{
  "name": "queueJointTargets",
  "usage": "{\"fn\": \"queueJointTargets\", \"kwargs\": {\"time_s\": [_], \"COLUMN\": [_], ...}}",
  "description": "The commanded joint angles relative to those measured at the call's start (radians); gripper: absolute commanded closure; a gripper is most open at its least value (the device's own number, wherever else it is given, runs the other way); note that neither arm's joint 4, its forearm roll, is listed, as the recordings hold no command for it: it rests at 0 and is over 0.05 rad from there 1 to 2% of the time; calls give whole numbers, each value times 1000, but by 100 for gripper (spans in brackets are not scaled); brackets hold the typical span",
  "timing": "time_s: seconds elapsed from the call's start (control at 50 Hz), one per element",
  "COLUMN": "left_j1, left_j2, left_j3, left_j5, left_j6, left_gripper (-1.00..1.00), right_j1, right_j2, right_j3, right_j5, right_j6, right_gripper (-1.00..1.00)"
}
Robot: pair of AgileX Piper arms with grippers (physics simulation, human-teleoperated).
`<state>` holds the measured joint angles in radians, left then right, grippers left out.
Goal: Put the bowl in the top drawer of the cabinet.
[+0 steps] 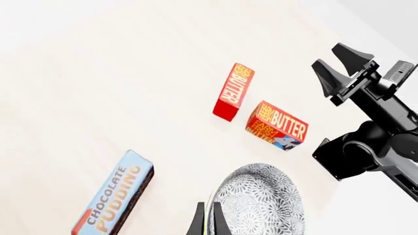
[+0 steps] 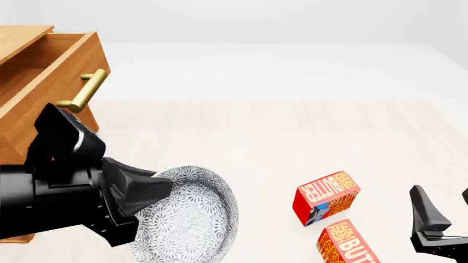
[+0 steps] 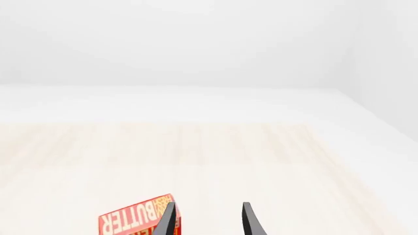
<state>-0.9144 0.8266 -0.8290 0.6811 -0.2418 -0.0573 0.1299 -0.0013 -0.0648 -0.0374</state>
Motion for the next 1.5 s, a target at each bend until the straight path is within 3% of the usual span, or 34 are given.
{"fn": "queueJointTargets", "kwargs": {"time_s": [0.02, 0.6, 0.84, 1.28, 1.5], "left_j1": [69, 225, 265, 265, 304], "left_j2": [-43, -131, -137, -137, -115], "left_j3": [-98, -358, -411, -411, -449], "left_j5": [105, 355, 384, 384, 402], "left_j6": [47, 134, 164, 164, 94], "left_gripper": [100, 100, 100, 100, 100], "right_j1": [6, 10, -3, -3, -4], "right_j2": [-5, -28, -38, -38, -33], "right_j3": [0, 0, -1, -1, 0], "right_j5": [3, 16, 22, 22, 19], "right_j6": [1, 6, 11, 11, 14], "right_gripper": [-100, -100, -100, -100, -100]}}
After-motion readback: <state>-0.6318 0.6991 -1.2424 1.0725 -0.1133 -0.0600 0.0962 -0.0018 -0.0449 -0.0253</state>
